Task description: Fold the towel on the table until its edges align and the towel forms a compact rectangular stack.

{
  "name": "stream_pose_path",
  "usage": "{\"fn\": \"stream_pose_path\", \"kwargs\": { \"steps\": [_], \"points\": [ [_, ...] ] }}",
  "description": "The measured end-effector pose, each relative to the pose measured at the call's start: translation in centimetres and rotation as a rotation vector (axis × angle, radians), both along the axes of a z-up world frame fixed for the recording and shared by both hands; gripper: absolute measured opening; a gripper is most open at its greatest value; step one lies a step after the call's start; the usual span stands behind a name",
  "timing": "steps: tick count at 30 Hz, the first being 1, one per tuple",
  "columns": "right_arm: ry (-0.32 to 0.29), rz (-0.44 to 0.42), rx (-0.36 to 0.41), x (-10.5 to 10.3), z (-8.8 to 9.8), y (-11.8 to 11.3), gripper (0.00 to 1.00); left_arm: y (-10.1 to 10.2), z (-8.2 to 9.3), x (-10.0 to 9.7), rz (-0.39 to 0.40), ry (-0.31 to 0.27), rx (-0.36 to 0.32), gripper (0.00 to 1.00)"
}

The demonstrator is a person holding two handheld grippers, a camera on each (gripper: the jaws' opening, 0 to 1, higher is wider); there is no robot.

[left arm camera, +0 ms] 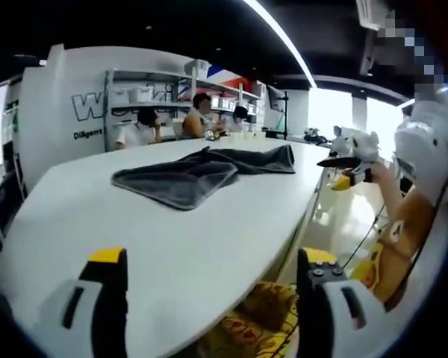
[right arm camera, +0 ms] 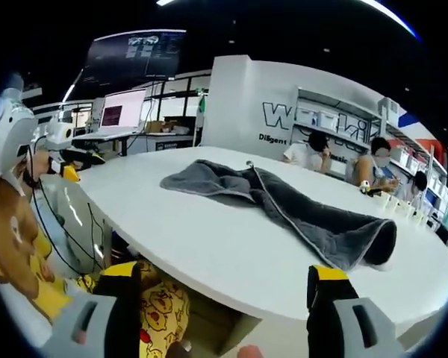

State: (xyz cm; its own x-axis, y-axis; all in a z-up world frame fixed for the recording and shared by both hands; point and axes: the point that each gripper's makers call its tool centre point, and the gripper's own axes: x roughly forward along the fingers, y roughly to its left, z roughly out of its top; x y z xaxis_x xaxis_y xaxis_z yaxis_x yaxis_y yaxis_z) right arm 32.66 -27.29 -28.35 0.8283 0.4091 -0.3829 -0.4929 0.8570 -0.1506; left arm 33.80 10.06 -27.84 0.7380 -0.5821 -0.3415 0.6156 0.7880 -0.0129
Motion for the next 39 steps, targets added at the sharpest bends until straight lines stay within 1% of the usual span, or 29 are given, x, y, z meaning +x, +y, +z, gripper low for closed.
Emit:
{"fn": "stream_pose_path", "kwargs": {
  "steps": [5,8,13,16,21,25,27,32,35,39],
  "points": [
    [-0.001,0.006,-0.040,1.3,0.3,-0.8,0.92,0.0,0.0,-0.1,0.000,-0.001,-0.001,0.99],
    [-0.007,0.014,-0.043,2.3,0.6,-1.4,0.88,-0.1,0.1,-0.1,0.003,-0.003,-0.003,0.99],
    [-0.012,0.024,-0.056,4.6,0.9,-2.2,0.81,-0.2,0.1,-0.1,0.004,-0.002,-0.001,0.99],
    [0.001,0.029,-0.068,6.1,0.6,-2.6,0.77,-0.1,0.1,-0.1,0.009,-0.003,-0.001,0.99],
    [0.015,0.031,-0.050,8.6,0.4,-3.8,0.72,0.0,0.1,-0.1,0.019,-0.002,0.004,0.99],
    [0.044,0.011,-0.027,10.9,-0.5,-5.4,0.64,-0.1,0.2,-0.1,0.022,-0.001,0.008,0.99],
    [0.078,0.002,-0.008,12.0,-1.3,-6.3,0.57,-0.2,0.2,-0.1,0.020,0.000,0.009,0.99],
    [0.116,-0.043,-0.002,14.7,-2.9,-8.6,0.49,-0.6,0.2,0.0,0.014,0.003,0.012,0.99],
    [0.139,-0.057,0.022,15.7,-3.5,-9.3,0.48,-0.8,0.2,0.0,0.011,0.006,0.012,0.99],
    [0.164,-0.066,0.011,16.5,-4.4,-9.6,0.46,-0.9,0.1,-0.1,0.015,0.007,0.009,0.99]
  ]
}}
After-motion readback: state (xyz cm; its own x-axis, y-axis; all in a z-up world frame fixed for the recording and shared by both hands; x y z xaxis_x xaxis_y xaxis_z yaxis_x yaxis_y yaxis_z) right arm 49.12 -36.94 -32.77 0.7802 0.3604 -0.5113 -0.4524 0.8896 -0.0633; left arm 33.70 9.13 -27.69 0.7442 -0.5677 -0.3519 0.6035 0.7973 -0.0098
